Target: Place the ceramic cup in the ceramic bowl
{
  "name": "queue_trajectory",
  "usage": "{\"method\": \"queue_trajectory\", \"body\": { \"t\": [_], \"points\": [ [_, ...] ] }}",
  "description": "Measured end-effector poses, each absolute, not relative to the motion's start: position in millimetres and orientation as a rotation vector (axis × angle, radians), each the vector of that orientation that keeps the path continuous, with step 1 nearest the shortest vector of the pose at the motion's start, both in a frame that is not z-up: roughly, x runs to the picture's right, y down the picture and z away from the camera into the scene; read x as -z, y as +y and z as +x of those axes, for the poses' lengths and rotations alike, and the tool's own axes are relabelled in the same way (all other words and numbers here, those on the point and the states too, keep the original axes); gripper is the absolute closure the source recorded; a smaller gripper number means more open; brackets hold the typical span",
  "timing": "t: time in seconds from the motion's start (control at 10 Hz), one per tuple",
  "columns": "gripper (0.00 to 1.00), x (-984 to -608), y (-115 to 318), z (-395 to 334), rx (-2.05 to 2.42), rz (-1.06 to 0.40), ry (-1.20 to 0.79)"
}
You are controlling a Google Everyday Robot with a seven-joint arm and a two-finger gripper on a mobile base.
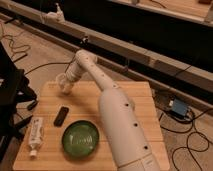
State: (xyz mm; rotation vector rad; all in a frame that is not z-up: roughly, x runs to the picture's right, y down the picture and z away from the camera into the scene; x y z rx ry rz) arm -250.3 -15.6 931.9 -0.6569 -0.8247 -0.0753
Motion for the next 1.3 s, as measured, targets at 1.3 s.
{"method": "queue_trajectory", "body": {
  "t": [1.3],
  "points": [
    [1.00, -857, -84, -184, 0.094, -0.512, -0.744]
  ]
}}
